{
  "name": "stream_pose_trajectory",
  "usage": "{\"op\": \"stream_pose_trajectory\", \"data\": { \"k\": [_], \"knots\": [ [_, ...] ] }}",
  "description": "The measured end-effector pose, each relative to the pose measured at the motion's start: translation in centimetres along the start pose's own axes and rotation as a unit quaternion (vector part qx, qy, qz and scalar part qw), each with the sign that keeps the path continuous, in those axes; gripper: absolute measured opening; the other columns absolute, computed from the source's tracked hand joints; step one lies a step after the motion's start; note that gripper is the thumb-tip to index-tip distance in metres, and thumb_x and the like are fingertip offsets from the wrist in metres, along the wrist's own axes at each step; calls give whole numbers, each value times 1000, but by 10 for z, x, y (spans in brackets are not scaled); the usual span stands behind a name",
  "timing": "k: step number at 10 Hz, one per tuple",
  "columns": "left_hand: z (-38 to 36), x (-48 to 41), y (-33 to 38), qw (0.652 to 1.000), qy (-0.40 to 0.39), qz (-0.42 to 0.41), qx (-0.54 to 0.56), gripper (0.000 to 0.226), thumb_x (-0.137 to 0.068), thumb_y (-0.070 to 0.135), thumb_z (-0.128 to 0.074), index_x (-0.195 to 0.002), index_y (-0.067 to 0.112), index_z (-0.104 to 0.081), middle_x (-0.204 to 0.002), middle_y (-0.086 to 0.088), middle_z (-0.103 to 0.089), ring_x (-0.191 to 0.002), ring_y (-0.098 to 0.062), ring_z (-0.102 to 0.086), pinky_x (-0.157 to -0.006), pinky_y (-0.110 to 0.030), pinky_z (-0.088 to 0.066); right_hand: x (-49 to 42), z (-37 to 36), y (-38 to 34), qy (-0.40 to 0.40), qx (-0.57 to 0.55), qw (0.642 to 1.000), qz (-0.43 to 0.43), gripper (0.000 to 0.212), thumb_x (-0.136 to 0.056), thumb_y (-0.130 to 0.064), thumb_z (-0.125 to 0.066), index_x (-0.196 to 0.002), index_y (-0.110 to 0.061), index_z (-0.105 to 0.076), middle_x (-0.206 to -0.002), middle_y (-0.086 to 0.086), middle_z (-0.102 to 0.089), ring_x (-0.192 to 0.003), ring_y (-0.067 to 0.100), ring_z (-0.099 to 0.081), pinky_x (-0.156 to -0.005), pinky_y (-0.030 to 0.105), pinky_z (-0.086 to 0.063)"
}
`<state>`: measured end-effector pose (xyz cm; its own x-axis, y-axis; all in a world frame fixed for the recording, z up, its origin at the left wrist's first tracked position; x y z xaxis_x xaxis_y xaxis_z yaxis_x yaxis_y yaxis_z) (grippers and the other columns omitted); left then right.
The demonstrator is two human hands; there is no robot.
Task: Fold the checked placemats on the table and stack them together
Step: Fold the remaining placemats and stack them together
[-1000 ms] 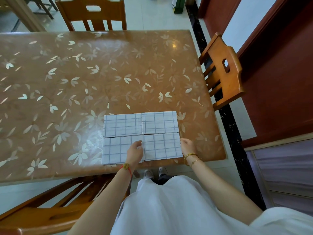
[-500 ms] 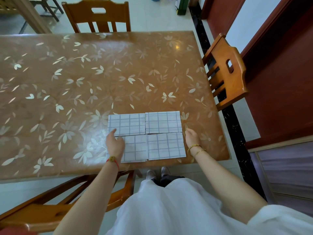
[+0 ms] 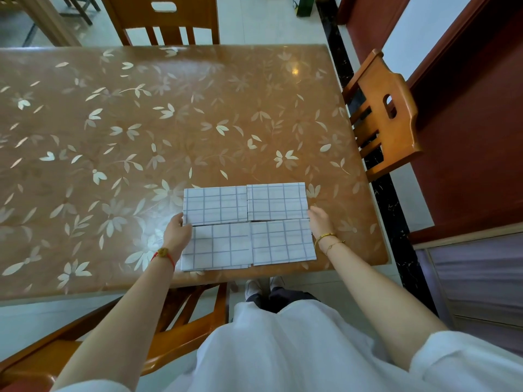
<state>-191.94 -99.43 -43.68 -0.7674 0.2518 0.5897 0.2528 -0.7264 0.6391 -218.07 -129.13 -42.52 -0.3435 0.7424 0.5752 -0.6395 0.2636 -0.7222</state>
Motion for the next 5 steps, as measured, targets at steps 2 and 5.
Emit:
{"op": "stream_pose_trajectory", "data": {
  "k": [2, 5],
  "knots": [
    [7, 10, -22, 998, 50, 22, 21, 51, -99, 8, -42, -150, 8, -36, -142, -13, -50, -121, -34, -55, -102, -50, -46, 19, 20, 19, 101, 14, 994, -29, 26, -91, 0, -37, -89, 9, -62, -86, 31, -59, -81, 46, -54, -69, 47, -47],
    [5, 29, -24, 997, 40, 17, 64, 47, -102, 14, -43, -149, 11, -38, -146, -12, -48, -131, -30, -48, -108, -44, -41, 18, 7, 42, 84, 56, 995, -24, 30, -79, -6, -37, -58, -24, -23, -62, 1, -22, -65, 19, -22, -65, 37, -18]
  ]
}}
Point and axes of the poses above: each hand's wrist, its own x-axis away from the middle knuckle, its own z-axis out of the back of the hand, y = z × x, the point moved 10 cm from there along -x, towards the middle knuckle
